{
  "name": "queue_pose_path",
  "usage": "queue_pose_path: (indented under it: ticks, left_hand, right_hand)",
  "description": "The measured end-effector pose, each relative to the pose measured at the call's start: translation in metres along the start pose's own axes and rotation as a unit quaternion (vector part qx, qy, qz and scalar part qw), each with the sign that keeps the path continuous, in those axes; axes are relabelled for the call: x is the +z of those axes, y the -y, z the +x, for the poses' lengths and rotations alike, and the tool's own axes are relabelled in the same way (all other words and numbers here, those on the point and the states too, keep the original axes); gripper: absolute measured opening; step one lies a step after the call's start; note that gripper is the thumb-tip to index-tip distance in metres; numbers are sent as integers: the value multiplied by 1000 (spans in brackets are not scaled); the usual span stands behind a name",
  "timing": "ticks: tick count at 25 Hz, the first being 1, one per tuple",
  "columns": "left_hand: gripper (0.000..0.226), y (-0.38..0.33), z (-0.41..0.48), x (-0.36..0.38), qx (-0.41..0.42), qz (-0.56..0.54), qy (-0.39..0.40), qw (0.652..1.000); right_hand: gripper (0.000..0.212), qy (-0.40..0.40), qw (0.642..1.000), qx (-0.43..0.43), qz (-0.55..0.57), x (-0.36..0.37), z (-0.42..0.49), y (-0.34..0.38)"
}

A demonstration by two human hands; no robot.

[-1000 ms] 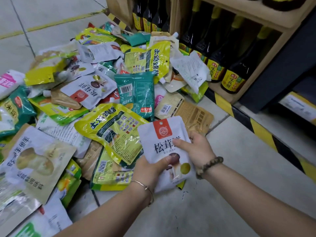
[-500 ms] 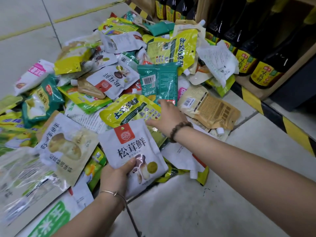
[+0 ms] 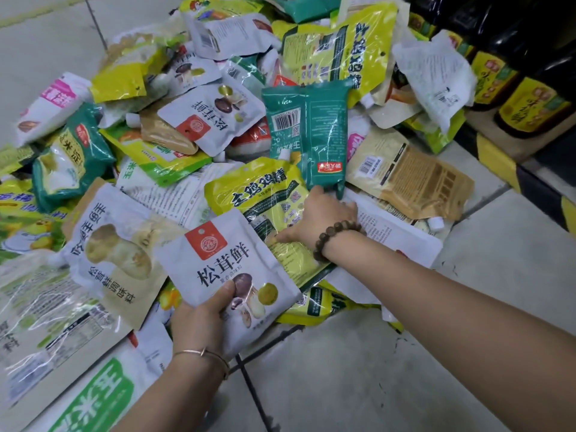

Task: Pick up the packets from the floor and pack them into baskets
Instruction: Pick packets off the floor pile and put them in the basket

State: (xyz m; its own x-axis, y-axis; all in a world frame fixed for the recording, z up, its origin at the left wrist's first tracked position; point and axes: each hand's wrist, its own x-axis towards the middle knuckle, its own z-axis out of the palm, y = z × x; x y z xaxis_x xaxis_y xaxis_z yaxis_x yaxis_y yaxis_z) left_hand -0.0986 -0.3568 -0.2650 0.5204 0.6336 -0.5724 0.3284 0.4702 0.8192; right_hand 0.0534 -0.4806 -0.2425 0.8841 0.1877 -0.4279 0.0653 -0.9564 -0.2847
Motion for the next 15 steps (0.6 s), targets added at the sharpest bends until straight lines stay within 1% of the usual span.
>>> queue_pose_path:
  ticks: [1, 2, 4, 6, 9, 11, 13, 15]
  left_hand:
    - [28, 3, -1, 1, -18, -14, 3, 1000]
    - [28, 3, -4, 3, -37, -24, 10, 999]
    - [27, -1, -13, 8, -45, -8, 23, 999]
    - [24, -14, -31, 15, -26, 38, 50, 998]
    - [21, -50, -69, 24, -19, 110, 100, 989]
    - [21, -76, -107, 30, -20, 174, 122, 977]
    - [20, -106, -156, 37, -41, 220, 148, 963]
    - [18, -139, -207, 46, -62, 250, 187, 948]
  right_hand:
    - [69, 5, 999, 3, 32, -2, -1, -6]
    - [58, 10, 996, 7, 88, -4, -5, -14]
    - [44, 4, 973, 11, 229, -7, -18, -30]
    - [35, -25, 948, 26, 317, -16, -43, -44]
    - [32, -70, 919, 62, 384, -48, -98, -68]
    - [33, -103, 893, 109, 423, -81, -149, -89]
    - [37, -136, 850, 167, 480, -118, -209, -107]
    - [34, -166, 810, 235, 510, -148, -277, -122]
